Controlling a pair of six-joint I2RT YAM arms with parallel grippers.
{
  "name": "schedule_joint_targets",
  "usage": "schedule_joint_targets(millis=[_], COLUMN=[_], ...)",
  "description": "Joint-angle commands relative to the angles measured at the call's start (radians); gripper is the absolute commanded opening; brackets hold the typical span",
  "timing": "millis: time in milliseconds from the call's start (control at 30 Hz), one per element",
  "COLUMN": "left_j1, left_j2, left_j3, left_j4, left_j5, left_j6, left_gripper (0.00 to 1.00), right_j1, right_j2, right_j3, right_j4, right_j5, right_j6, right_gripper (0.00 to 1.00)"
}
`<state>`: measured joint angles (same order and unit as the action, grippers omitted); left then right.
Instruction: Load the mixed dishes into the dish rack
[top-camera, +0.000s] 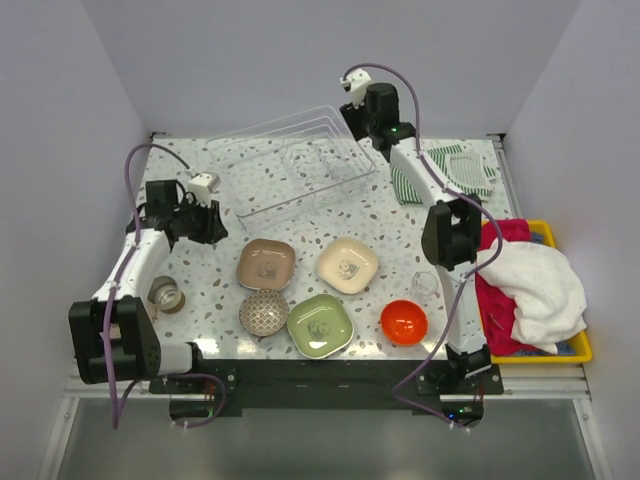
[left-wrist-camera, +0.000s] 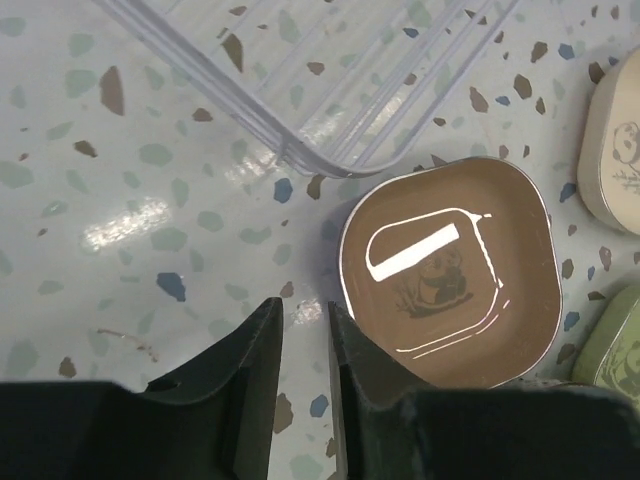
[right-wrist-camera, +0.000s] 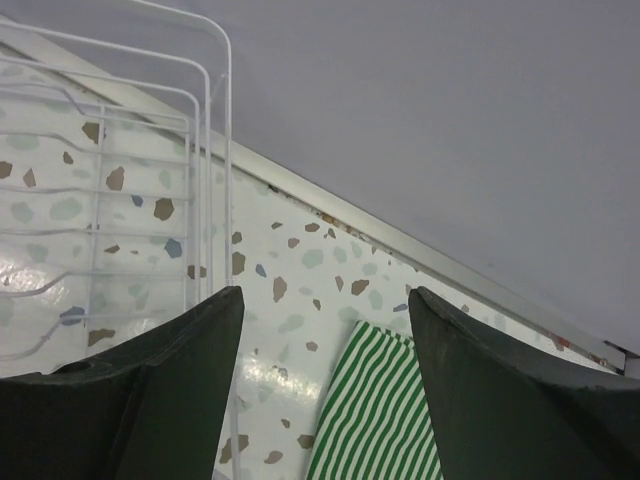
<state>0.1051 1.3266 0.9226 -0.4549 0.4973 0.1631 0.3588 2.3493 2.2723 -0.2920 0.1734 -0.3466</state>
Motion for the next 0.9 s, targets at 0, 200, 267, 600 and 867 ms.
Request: schedule_joint_targets(millis=[0, 200, 267, 600, 867], left_j1=[-0.057, -0.074, -0.077, -0.097, -0.162], left_j2=[0.057, 0.152, 0.163, 0.212, 0.258], left_j3=[-0.011, -0.001, -0.019, -0.065, -0.013], left_j4=[0.048, 0.025, 0.033, 0.091, 0.021], left_j5=[0.158, 0.176, 0.14, 0.009, -0.141], left_j6=[0.056, 0.023, 0.004, -0.046, -0.021], left_gripper=[0.28, 0.48, 0.48, 0.46, 0.28], right_j1=[0.017, 0.006, 0.008, 0.005, 0.002], right_j2=[-0.074, -0.128, -0.125, -0.108, -0.111], right_j3=[-0.063, -0.161, -0.163, -0.152, -0.154], right_j4=[-0.038, -0.032, -0.047, -0.052, -0.053], right_j5=[-0.017, -0.048, -0.051, -0.048, -0.045], right_j6=[-0.029, 0.001, 0.003, -0.003, -0.028], right_gripper=[0.71, 0.71, 0.71, 0.72, 0.72])
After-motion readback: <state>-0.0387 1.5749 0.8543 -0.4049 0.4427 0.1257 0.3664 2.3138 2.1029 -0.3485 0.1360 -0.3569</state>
